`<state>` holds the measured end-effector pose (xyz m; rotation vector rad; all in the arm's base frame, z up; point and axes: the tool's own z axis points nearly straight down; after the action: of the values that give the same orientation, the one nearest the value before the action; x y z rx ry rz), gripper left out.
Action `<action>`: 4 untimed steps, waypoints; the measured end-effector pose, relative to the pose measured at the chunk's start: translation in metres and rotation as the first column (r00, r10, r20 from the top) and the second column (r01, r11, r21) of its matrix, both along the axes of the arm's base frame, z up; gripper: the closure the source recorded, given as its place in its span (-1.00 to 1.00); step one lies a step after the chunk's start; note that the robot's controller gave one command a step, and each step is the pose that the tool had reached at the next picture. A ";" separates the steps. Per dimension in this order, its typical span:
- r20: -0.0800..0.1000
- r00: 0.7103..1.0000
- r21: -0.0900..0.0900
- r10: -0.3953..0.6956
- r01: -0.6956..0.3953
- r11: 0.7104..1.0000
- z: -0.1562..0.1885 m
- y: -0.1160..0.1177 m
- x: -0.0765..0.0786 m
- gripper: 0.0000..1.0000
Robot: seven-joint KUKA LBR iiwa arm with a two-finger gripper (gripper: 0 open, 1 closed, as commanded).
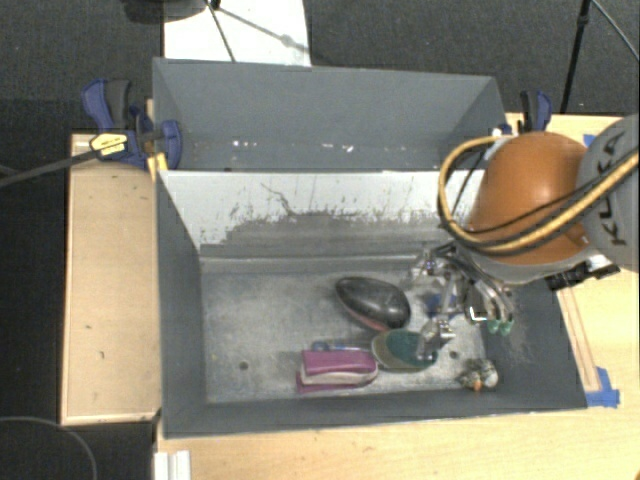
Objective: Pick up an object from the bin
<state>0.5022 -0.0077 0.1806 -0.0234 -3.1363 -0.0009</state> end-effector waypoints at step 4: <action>0.021 0.896 -0.017 0.443 -0.443 0.897 -0.081 0.065 0.059 1.00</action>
Offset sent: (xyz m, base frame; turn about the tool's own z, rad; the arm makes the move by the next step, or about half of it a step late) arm 0.0550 0.0172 -0.1020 -0.2026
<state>0.5612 0.0571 0.0996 0.6956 -3.0832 0.0200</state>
